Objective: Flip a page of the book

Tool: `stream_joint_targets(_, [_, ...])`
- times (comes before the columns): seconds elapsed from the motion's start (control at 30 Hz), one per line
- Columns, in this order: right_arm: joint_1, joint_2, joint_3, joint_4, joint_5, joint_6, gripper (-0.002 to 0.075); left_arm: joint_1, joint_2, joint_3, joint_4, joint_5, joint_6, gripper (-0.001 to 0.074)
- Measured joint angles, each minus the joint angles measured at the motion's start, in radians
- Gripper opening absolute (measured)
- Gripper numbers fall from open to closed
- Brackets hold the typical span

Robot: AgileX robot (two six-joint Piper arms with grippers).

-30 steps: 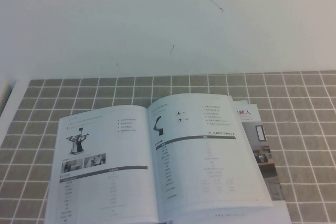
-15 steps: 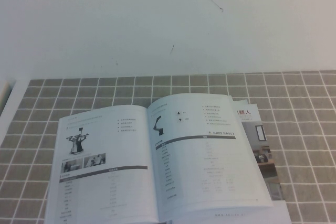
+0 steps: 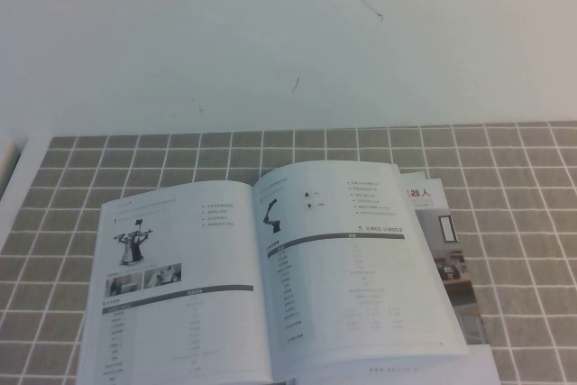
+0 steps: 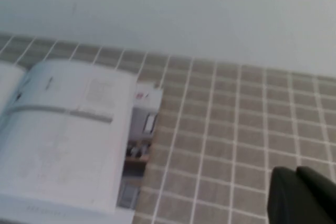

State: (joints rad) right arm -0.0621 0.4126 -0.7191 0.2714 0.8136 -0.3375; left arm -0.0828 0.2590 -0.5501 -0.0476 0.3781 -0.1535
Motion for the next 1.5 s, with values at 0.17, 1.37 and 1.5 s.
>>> stream_joint_targets(0.17, [0.0,0.184,-0.029,0.176,0.075,-0.208,-0.0003,0.0,0.258,-0.081,-0.093,0.211,0.077,-0.0004])
stream_joint_targets(1.37, [0.455,1.632,-0.707,0.313,0.014,-0.381,-0.0003,0.0,1.155,-0.176,-1.016,0.125,1.069,-0.0004])
stream_joint_targets(1.5, [0.457,1.632,-0.708,0.096,0.064,-0.268,-0.0003,0.0,1.156,-0.176,-1.016,0.09,1.084,-0.0004])
